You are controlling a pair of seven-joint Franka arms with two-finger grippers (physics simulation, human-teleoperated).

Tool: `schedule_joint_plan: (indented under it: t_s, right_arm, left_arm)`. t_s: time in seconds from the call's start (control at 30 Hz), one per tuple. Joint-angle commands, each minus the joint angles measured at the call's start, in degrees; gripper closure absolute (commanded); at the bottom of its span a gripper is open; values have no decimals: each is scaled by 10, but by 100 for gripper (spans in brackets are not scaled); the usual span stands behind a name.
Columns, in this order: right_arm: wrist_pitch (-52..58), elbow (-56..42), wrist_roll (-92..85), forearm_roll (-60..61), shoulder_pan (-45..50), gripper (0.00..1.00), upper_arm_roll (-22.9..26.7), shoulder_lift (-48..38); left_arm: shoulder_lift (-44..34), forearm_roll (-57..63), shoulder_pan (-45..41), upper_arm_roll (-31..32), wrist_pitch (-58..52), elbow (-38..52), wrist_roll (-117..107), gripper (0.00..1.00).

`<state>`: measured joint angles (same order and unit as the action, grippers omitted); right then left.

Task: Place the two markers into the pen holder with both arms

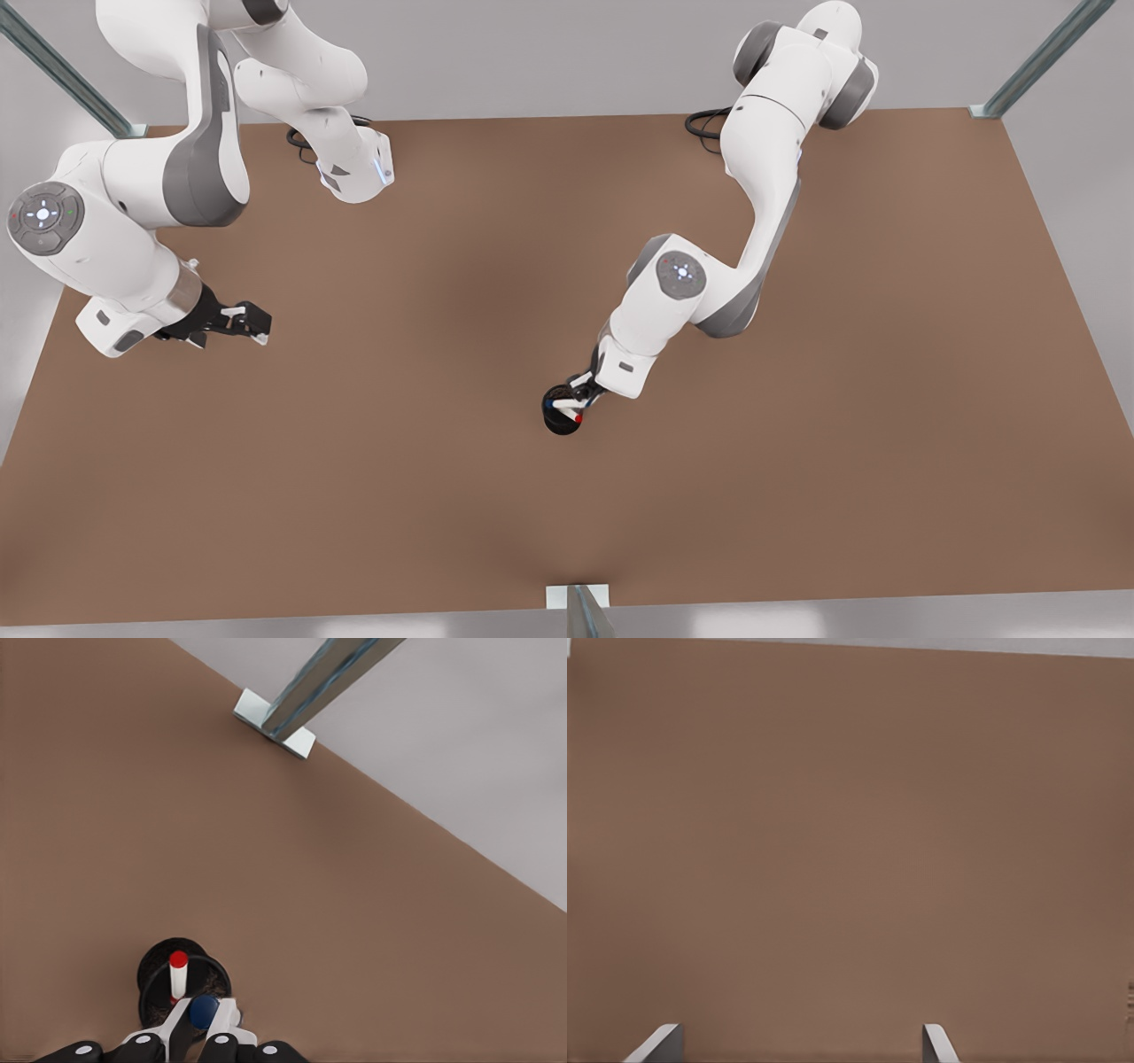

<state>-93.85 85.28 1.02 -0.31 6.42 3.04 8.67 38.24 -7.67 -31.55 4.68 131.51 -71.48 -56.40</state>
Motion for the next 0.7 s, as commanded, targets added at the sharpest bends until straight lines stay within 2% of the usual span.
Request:
schedule_joint_plan:
  t_s: [0.0,0.6,0.67]
  right_arm:
    - [2,0,-42,0,0,0,0,-1]
    - [2,0,-42,0,-4,0,0,0]
    - [2,0,-43,0,-4,0,0,0]
  left_arm:
    - [1,-4,0,0,-40,0,-44,79]
    - [41,-2,2,-1,-47,-14,-7,79]
    - [41,-2,3,-2,-47,-14,29,0]
